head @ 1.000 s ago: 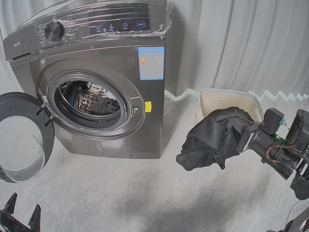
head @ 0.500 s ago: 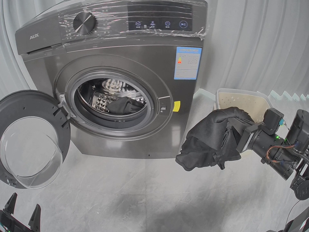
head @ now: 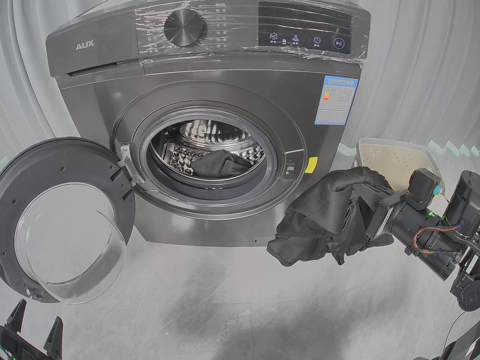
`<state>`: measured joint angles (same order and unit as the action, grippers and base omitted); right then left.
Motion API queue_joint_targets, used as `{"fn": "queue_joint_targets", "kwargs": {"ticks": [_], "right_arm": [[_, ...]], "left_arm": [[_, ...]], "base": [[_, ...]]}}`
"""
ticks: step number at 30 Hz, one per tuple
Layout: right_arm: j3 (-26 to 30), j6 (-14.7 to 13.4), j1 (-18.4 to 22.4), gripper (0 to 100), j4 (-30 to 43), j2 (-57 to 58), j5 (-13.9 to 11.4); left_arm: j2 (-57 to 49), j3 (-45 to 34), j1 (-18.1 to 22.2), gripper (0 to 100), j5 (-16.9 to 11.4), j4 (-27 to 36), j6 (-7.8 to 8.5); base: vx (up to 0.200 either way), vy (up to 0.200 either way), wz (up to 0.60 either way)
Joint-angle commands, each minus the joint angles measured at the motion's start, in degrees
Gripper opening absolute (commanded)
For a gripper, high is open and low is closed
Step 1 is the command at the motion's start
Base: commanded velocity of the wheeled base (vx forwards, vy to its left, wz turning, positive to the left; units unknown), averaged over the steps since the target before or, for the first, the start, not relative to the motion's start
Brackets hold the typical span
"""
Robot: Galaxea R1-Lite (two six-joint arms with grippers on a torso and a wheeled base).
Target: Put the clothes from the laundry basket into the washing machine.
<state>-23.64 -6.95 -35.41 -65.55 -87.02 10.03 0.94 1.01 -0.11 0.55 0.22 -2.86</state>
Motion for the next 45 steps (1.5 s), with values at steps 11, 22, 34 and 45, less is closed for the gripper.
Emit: {"fn": "queue_joint_targets", "kwargs": {"ticks": [11,22,34,45], "right_arm": [[0.08,-0.08,-0.01,0,-0.02,-0.26,-0.01],[1.49,-0.26,-1.41,0,-0.02,-0.52,-0.10],[0.96,-0.79,-3.70,0,-0.02,-1.31,0.07],[0.43,-0.87,-3.96,0,0.07,-2.10,-0.19]], "left_arm": [[-0.76,-0.84,-0.07,100,0.07,0.04,-0.04],[-0.76,-0.84,-0.07,100,-0.02,-0.04,0.23],[-0.85,-0.84,0.02,100,0.07,-0.04,0.40],[-0.85,-0.84,0.02,100,0.07,-0.13,0.58]], "base": [[0.000,0.073,0.00],[0.000,0.091,0.00],[0.000,0.000,0.00],[0.000,0.145,0.00]]}}
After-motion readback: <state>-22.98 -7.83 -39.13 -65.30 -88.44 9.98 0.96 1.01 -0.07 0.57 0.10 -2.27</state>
